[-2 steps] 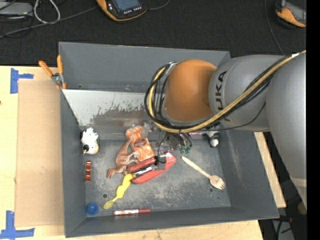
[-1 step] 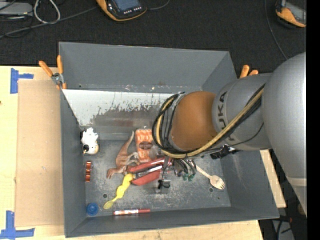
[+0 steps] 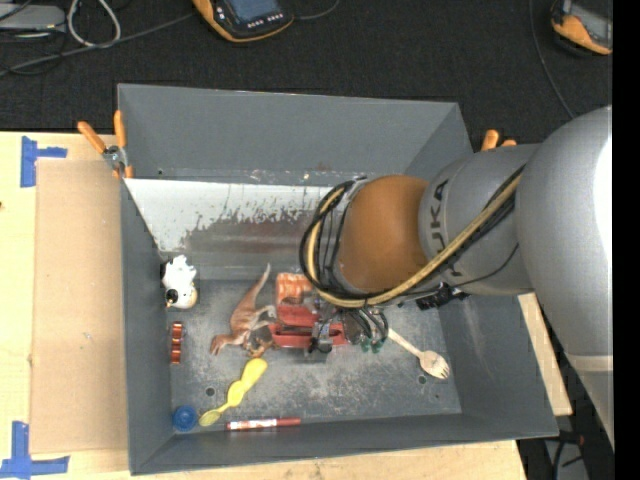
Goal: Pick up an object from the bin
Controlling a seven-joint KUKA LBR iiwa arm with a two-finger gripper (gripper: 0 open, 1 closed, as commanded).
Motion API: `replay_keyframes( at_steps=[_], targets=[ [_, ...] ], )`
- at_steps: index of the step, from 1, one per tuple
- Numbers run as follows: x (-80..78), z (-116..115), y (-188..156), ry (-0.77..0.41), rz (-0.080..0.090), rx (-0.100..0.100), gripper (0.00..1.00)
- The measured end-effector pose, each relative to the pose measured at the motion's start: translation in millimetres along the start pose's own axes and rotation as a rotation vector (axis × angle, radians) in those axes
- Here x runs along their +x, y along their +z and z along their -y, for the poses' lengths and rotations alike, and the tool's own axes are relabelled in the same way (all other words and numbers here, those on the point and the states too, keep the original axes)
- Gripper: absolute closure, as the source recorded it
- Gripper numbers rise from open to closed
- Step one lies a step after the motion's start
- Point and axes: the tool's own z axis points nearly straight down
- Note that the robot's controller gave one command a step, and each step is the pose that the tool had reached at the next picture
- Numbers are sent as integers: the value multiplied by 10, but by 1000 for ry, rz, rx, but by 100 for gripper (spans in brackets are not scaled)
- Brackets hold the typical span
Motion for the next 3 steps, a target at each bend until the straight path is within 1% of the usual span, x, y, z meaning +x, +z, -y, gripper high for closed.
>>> replay_keyframes(
  at_steps=[1,2,3],
  targets=[
    [-54,-8,-18,0,3,-1,100],
    [-127,-41,-795,-21,-3,0,100],
    [-75,-2,-1542,-33,-12,0,100]
  ],
)
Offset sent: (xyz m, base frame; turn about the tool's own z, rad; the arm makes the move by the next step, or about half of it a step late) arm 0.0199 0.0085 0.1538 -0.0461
